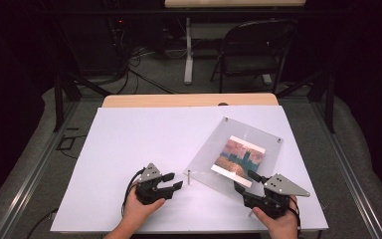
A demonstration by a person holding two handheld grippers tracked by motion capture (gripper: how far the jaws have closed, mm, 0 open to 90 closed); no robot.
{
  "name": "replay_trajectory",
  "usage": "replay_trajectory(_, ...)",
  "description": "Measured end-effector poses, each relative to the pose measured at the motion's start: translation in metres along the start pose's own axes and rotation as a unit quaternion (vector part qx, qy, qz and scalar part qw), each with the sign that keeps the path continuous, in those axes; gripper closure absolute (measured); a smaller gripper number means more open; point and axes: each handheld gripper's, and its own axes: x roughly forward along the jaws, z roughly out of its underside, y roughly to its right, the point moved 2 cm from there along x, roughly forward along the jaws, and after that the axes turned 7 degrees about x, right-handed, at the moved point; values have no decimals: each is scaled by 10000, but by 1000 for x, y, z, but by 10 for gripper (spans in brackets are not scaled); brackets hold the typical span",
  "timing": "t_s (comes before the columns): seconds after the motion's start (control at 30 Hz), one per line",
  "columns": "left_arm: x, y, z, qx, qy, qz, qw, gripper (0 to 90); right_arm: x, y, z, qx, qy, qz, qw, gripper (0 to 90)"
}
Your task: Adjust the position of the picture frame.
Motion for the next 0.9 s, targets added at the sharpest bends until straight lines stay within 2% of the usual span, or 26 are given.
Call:
replay_trajectory(0.37,26,-1,-10,1,-162,97,9998,665,0,6,0,195,34,-20,9998,380)
replay_trajectory(0.5,30,-1,-11,-7,-202,113,9997,701,-1,6,0,220,37,-20,9998,380)
replay_trajectory(0.6,32,0,-12,-19,-244,202,9995,745,0,6,0,221,41,-21,9997,380)
replay_trajectory(0.9,40,2,-14,-1,-298,306,9991,788,-2,7,1,243,11,33,9997,380)
